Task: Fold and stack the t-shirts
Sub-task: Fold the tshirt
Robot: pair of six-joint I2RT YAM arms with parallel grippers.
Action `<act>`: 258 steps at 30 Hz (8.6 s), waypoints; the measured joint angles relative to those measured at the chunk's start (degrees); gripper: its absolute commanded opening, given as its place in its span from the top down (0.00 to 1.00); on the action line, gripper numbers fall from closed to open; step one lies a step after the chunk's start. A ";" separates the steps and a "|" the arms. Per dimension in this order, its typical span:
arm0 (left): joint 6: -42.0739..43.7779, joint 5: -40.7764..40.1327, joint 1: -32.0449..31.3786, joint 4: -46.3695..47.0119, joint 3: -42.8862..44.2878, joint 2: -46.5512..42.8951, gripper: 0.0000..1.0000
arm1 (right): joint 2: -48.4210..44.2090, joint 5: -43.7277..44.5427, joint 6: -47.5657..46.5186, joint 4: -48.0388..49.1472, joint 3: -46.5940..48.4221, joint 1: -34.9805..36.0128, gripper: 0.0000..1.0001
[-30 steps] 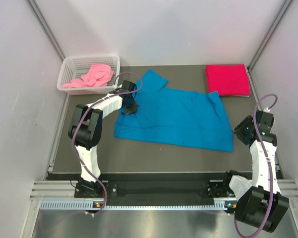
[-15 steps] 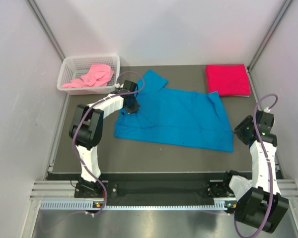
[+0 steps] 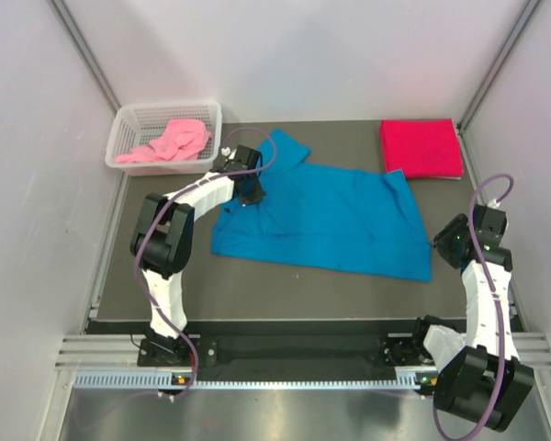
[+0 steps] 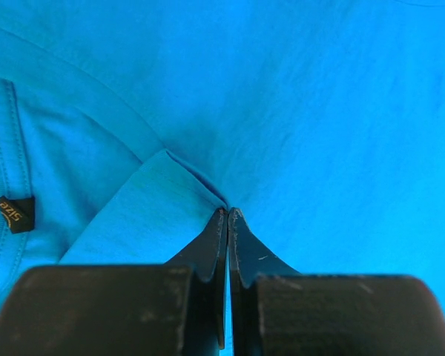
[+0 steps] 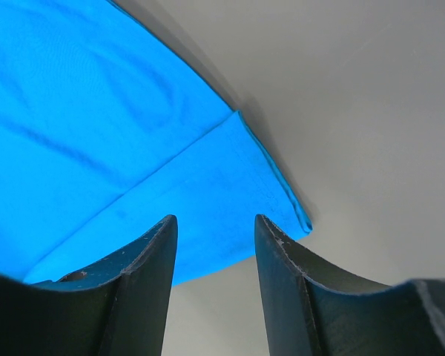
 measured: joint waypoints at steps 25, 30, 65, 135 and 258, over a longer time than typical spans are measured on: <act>4.24 -1.22 -1.03 2.43 1.11 0.68 1.00 | 0.39 0.00 -0.02 0.85 -0.04 0.00 0.53; 5.53 -1.27 -1.14 2.47 1.86 1.40 0.98 | 0.83 0.00 -0.02 0.85 -0.07 0.00 0.53; -2.49 12.33 -2.25 9.55 -20.04 -12.50 0.57 | -0.98 -1.77 -0.42 -0.72 -0.07 0.00 0.53; 2.95 -2.27 9.14 -10.40 -25.97 -22.49 0.67 | -0.26 -7.10 -0.66 -0.87 -0.17 0.00 0.53; 2.80 26.12 10.19 -3.80 -30.71 -29.73 0.64 | 4.07 1.07 8.79 -16.04 -2.86 -0.48 0.58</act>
